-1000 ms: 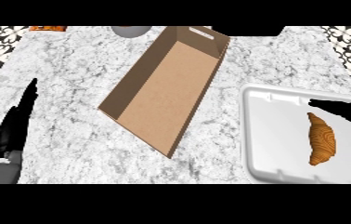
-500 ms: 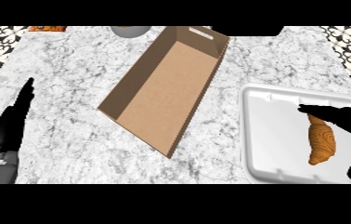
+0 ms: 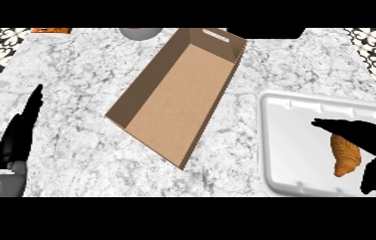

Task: Pick the croissant from the tray and place it in the cardboard box

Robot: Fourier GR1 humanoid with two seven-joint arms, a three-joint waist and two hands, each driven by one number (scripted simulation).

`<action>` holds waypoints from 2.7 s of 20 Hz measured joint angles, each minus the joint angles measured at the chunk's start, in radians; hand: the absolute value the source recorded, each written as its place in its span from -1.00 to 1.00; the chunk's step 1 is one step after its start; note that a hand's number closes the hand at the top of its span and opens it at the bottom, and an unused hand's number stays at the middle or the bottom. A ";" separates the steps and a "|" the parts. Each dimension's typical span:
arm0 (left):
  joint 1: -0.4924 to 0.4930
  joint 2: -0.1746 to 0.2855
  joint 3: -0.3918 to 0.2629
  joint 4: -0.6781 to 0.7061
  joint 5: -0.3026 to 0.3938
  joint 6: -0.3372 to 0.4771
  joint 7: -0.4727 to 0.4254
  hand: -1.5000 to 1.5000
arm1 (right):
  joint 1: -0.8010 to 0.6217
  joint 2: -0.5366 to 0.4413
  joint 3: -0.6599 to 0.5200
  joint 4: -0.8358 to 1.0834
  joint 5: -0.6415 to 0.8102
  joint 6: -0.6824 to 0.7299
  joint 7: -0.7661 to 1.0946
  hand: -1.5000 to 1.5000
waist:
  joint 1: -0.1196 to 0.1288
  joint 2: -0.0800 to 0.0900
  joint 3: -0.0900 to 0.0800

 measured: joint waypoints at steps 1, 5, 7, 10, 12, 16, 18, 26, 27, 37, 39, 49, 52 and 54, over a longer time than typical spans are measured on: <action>-0.004 0.008 0.012 -0.001 0.003 -0.014 0.004 0.00 | -0.001 0.011 -0.003 0.011 0.013 -0.007 0.001 1.00 | 0.000 0.000 0.000; 0.008 0.000 0.021 -0.021 -0.010 -0.015 0.010 0.00 | -0.033 0.054 -0.020 0.057 0.074 -0.129 -0.005 1.00 | 0.002 -0.006 -0.007; 0.000 -0.001 0.026 -0.023 -0.010 -0.024 0.018 0.00 | -0.040 0.071 -0.029 0.076 0.099 -0.194 -0.021 1.00 | 0.002 -0.007 -0.009; -0.016 -0.017 0.024 0.000 -0.029 -0.018 0.011 0.00 | -0.041 0.087 -0.042 0.090 0.130 -0.275 -0.049 1.00 | 0.001 -0.007 -0.010; -0.007 -0.017 0.030 -0.015 -0.029 -0.025 0.019 0.00 | -0.036 0.088 -0.056 0.093 0.146 -0.326 -0.071 1.00 | 0.002 -0.007 -0.009; 0.000 -0.030 0.026 -0.033 -0.040 -0.024 0.023 0.00 | -0.109 0.144 -0.071 0.112 0.151 -0.343 -0.057 1.00 | 0.004 -0.004 -0.009; 0.009 -0.021 0.038 -0.034 -0.030 -0.038 0.009 0.00 | -0.161 0.189 -0.080 0.126 0.138 -0.347 -0.047 1.00 | 0.009 -0.002 -0.007; 0.002 -0.033 0.043 -0.041 -0.048 -0.032 0.028 0.00 | -0.316 0.250 -0.160 0.121 0.117 -0.429 -0.003 1.00 | 0.004 0.000 -0.001; 0.000 -0.031 0.047 -0.042 -0.046 -0.036 0.030 0.00 | -0.318 0.252 -0.172 0.096 0.107 -0.436 -0.001 1.00 | 0.002 -0.001 -0.001; 0.000 -0.040 0.058 -0.016 -0.062 -0.038 0.008 0.00 | -0.387 0.297 -0.214 -0.177 -0.027 -0.370 -0.008 1.00 | -0.004 -0.003 0.000; -0.003 -0.040 0.055 -0.034 -0.064 -0.044 0.026 0.00 | -0.419 0.329 -0.204 -0.205 -0.055 -0.324 0.027 1.00 | -0.001 -0.003 0.000; -0.011 -0.050 0.062 -0.031 -0.071 -0.060 0.020 0.00 | -0.634 0.561 -0.173 -0.160 -0.122 -0.253 0.288 1.00 | 0.008 -0.001 -0.001; -0.028 -0.048 0.066 -0.023 -0.075 -0.061 0.025 0.00 | -0.711 0.632 -0.172 -0.080 -0.129 -0.279 0.357 1.00 | 0.012 0.001 -0.001; -0.026 -0.053 0.063 -0.024 -0.078 -0.064 0.022 0.00 | -0.767 0.668 -0.174 -0.015 -0.134 -0.294 0.398 1.00 | 0.015 0.002 0.000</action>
